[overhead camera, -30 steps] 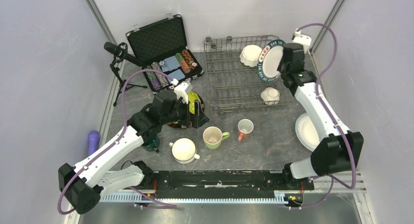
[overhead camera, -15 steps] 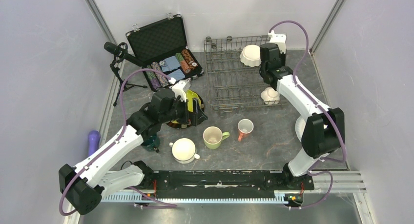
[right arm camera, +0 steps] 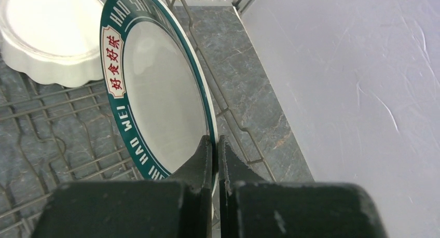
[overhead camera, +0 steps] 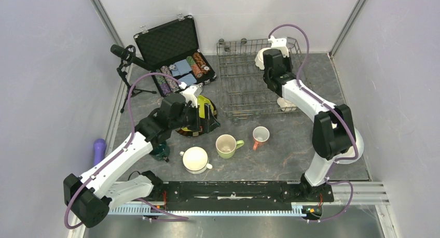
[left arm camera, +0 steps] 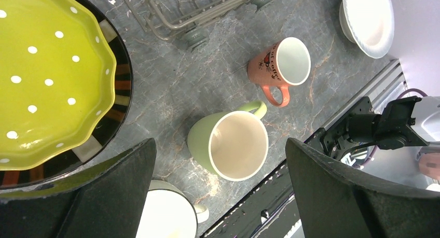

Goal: Load the mixed dishes into the dish rack

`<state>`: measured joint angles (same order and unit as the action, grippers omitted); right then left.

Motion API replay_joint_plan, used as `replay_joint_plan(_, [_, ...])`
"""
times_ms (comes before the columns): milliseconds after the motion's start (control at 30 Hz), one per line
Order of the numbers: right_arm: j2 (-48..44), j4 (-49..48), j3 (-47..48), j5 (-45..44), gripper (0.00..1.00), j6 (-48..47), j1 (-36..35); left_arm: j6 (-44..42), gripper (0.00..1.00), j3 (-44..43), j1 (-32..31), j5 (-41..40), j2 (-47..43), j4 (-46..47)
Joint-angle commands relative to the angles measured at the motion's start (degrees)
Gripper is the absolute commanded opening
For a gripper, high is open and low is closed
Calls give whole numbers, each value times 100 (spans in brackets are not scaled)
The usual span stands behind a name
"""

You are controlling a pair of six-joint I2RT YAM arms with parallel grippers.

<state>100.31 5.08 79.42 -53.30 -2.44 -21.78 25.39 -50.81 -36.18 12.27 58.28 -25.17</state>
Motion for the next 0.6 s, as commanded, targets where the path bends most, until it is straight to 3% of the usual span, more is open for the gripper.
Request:
replay_joint_plan(0, [209,-863,241,-872,0,-432,-129,-149,100,-20,50,109,14,205])
replay_joint_plan(233, [348,-757,234,-583,2,-433,-142,-148,100,-17,67,113,16,205])
replay_joint_plan(333, [346,-702,181,-209,12,-391,-144,-148,100,-18,83,111,8,205])
replay_joint_plan(433, [418,-631,250,-33,33,-337,-132,-148,100,-15,103,66,-12,197])
replay_joint_plan(567, [573,-183,551,-11,39,-74,-84,-139,100,27,120,-33,-65,196])
